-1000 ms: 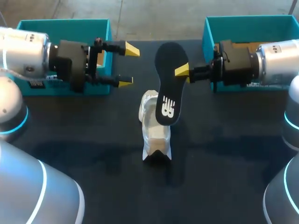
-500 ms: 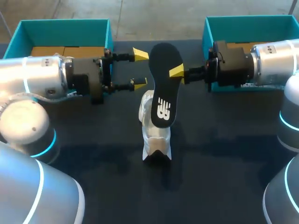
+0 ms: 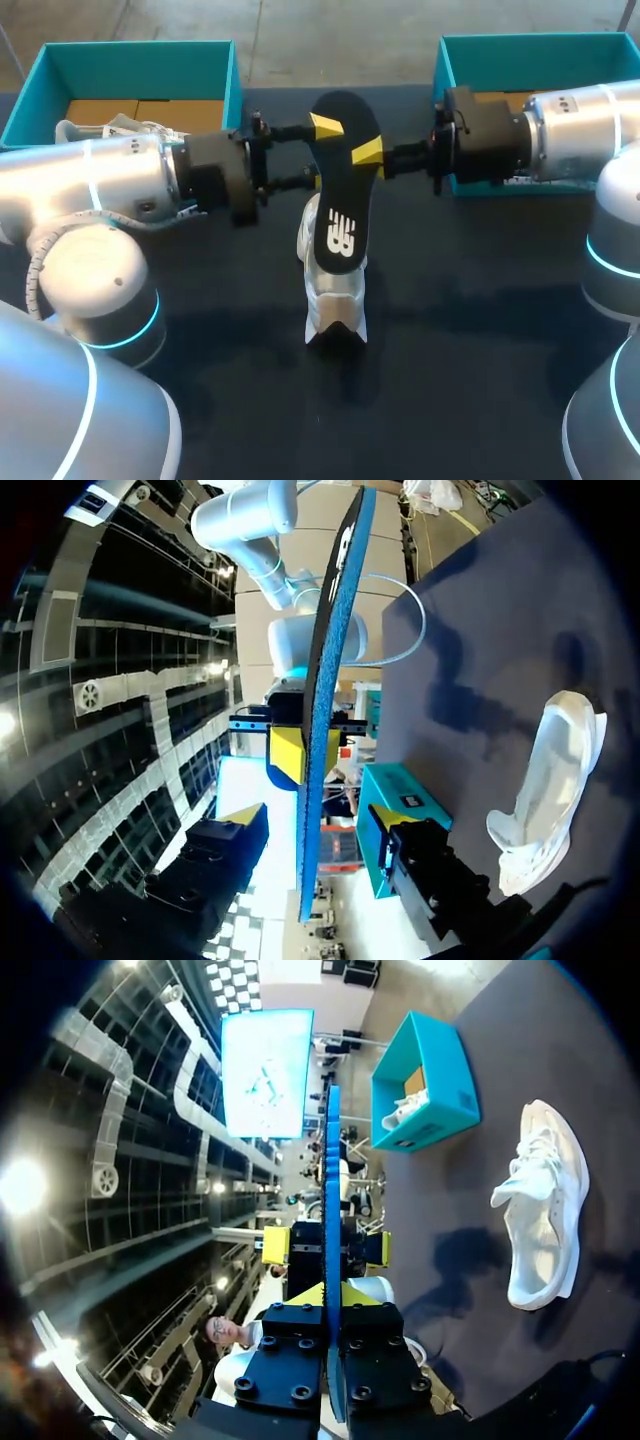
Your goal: Take the shoe out of the shoebox, open the shoe tongue, remove and reinsert the insole, then place the shoe into the shoebox
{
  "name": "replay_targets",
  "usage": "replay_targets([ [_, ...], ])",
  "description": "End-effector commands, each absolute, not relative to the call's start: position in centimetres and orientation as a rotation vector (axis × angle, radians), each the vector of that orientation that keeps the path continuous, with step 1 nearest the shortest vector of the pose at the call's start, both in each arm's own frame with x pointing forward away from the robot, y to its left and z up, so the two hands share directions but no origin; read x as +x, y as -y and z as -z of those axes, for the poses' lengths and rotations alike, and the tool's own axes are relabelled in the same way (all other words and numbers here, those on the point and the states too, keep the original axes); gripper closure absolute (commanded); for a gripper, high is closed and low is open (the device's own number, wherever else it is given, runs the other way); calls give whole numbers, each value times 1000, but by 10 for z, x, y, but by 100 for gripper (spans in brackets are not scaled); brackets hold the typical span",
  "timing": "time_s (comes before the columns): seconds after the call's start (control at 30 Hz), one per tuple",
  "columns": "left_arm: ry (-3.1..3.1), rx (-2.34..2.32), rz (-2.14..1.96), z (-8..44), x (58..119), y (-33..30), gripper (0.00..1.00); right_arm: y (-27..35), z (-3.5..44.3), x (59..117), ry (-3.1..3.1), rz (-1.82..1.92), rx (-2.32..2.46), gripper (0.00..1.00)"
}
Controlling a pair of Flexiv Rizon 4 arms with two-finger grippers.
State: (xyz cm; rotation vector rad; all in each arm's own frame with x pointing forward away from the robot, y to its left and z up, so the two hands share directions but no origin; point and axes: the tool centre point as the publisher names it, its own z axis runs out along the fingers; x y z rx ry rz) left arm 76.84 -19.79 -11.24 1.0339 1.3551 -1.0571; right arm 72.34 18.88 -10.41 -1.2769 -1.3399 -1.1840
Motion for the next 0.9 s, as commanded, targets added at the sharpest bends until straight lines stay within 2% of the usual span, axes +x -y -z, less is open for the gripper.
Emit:
replay_targets([
  [0.03,-1358,1030,1056,115,773,208,51,-192,104,724,1341,1181,-1279,100],
  [0.6,-1373,1032,1066,120,771,210,64,-193,104,725,1342,1171,-1276,100],
  [0.9,-1379,1034,1079,123,767,211,65,-193,107,724,1333,1176,-1281,100],
])
